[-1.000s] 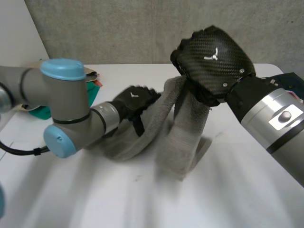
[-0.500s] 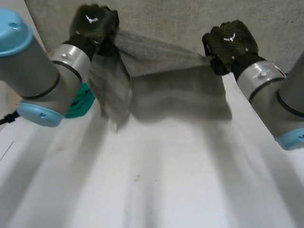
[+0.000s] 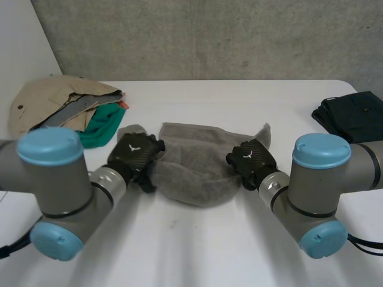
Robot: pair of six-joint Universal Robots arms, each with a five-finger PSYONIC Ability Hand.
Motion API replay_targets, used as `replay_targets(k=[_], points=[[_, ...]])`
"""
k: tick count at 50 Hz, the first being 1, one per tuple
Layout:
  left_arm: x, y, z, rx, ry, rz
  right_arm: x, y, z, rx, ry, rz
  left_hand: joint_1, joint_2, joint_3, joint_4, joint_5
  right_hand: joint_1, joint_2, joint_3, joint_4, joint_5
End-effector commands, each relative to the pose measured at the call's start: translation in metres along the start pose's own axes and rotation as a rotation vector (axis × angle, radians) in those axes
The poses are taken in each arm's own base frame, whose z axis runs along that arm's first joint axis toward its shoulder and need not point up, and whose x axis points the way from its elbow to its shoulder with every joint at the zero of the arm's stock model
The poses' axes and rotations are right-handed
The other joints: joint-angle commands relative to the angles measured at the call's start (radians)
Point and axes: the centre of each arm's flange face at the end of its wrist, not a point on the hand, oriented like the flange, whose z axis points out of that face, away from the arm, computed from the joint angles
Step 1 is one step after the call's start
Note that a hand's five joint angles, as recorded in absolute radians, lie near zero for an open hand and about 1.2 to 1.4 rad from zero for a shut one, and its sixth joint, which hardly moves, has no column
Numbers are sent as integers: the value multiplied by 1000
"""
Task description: Fold the laundry.
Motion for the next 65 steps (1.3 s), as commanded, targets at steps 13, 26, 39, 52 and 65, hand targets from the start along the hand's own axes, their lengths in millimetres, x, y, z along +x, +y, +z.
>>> replay_targets(k=[13, 26, 39, 52, 65], points=[[-83, -11, -26, -122, -86, -260, 2, -15, -12, 50, 16, -6, 156, 163, 165, 173, 179, 266, 210, 203, 197, 212], [-85, 39, 11, -286, -52, -265, 2, -13, -13, 43, 19, -6, 458, 465, 467, 475, 481, 266, 210, 203, 197, 212], [-92, -12, -8, -132, -118, -201, 12, -22, -12, 66, 34, 73, 1022, 1028, 1030, 1038, 1045, -240, -296, -304, -310, -294], [-82, -123, -66, 162, -124, -111, 55, -23, -31, -162, -31, 417, 1022, 1028, 1030, 1038, 1045, -932, -988, -995, -1001, -986], [-70, -197, -106, 287, -96, -64, 46, -29, -26, -51, -26, 575, 1022, 1028, 1030, 1038, 1045, -956, -1012, -1019, -1025, -1010]])
